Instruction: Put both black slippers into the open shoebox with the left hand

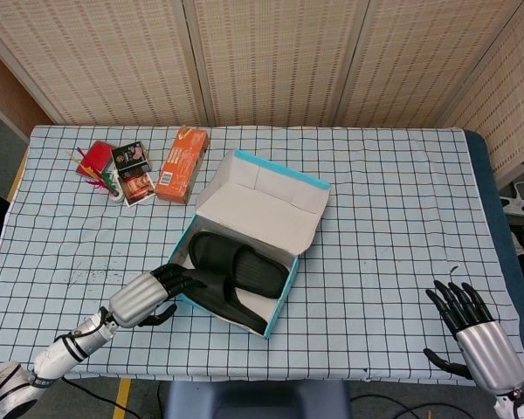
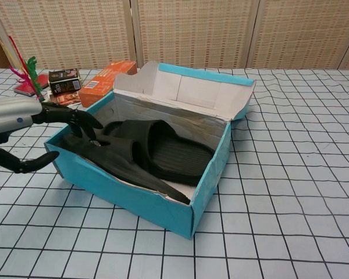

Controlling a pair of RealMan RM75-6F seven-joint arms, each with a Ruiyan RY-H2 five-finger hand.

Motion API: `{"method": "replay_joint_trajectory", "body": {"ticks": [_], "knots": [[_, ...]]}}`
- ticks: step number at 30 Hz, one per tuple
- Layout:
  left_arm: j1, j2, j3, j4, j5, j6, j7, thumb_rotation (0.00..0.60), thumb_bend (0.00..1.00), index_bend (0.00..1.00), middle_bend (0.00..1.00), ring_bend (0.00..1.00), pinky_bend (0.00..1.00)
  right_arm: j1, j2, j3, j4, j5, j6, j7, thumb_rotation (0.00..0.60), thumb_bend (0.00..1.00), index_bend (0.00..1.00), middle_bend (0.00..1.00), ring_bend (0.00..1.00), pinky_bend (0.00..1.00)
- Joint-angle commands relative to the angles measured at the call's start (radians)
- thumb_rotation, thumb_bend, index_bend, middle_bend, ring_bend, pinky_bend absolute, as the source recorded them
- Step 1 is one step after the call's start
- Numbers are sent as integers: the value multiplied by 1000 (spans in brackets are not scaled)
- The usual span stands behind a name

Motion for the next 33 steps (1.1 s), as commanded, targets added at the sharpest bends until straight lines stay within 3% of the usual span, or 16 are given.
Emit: {"method": "replay_joint_trajectory", "body": {"ticks": [1, 13, 18, 30, 33], "knots": [[2, -26, 12, 33, 10, -25, 14, 600, 559, 132, 224, 223, 178, -1, 0, 2, 0, 4, 0, -1, 476, 122, 0, 0, 0, 0], [1, -92, 29, 122, 20, -71, -14, 600, 559, 132, 235, 250, 196, 2, -2, 7, 0, 15, -8, -2, 475, 123, 0, 0, 0, 0], [11, -98, -2, 117, 41, 14, -3, 600, 559, 136, 236, 238, 197, 0, -1, 6, 0, 12, -4, -1, 476, 122, 0, 0, 0, 0], [81, 12, -60, -62, 28, 202, 35, 600, 558, 125, 218, 201, 216, -1, 1, 1, -1, -1, 2, 1, 476, 122, 0, 0, 0, 0], [180, 92, -26, -130, -43, 246, 107, 600, 501, 49, 119, 87, 183, -4, 4, 3, 0, -3, 12, 3, 476, 122, 0, 0, 0, 0]]}}
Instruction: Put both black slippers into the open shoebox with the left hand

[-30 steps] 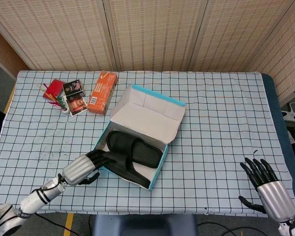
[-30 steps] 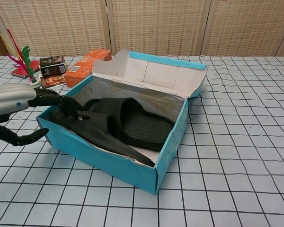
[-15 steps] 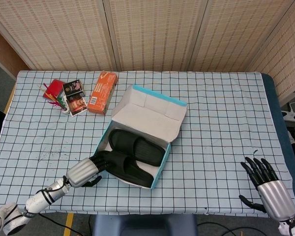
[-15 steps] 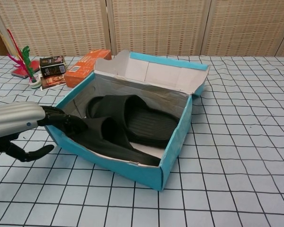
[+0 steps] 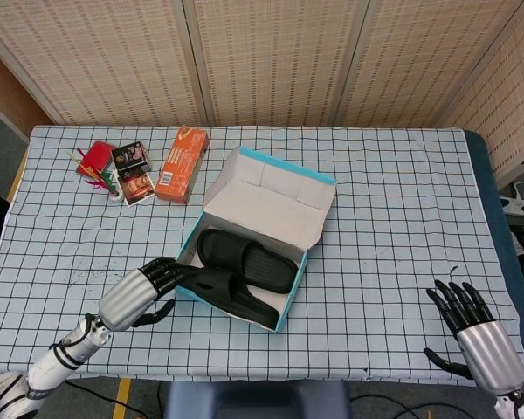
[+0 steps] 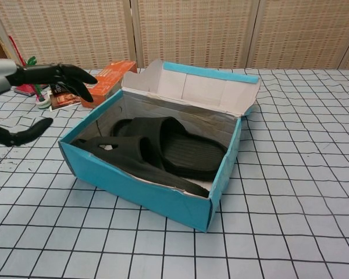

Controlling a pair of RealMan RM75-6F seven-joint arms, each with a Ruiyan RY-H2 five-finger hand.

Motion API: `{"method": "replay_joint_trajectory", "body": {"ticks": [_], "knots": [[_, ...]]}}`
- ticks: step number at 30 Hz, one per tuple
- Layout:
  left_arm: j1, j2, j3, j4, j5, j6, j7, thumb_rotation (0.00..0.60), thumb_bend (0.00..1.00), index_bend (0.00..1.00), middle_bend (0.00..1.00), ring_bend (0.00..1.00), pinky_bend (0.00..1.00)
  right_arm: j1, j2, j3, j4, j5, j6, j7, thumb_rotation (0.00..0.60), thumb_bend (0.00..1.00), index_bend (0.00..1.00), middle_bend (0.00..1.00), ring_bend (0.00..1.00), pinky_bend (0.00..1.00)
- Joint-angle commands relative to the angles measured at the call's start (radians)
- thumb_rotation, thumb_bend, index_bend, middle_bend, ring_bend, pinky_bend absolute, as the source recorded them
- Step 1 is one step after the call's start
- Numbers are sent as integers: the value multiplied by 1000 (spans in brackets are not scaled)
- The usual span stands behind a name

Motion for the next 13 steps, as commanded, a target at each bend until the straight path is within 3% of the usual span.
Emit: {"method": "replay_joint_trajectory", "body": {"ticks": [1, 4, 6, 8, 13], "knots": [[149, 99, 43, -80, -106, 76, 108, 600, 474, 24, 72, 43, 156, -4, 3, 3, 2, 1, 9, -3, 475, 122, 0, 0, 0, 0], [301, 89, 56, -40, -207, 192, 210, 600, 419, 0, 0, 0, 68, -7, 4, 3, -5, 12, 1, -15, 475, 122, 0, 0, 0, 0], [404, 45, 34, 14, -299, 275, 251, 600, 413, 0, 0, 0, 49, -6, 2, 4, -9, 18, -8, -28, 476, 122, 0, 0, 0, 0], [441, 53, 20, 15, -355, 280, 325, 600, 411, 0, 0, 0, 35, -4, -2, 4, -12, 17, -15, -40, 476, 122, 0, 0, 0, 0], [467, 88, -8, -15, -353, 291, 231, 600, 407, 0, 0, 0, 30, 0, -8, 1, -23, 22, -36, -62, 476, 122, 0, 0, 0, 0]]}}
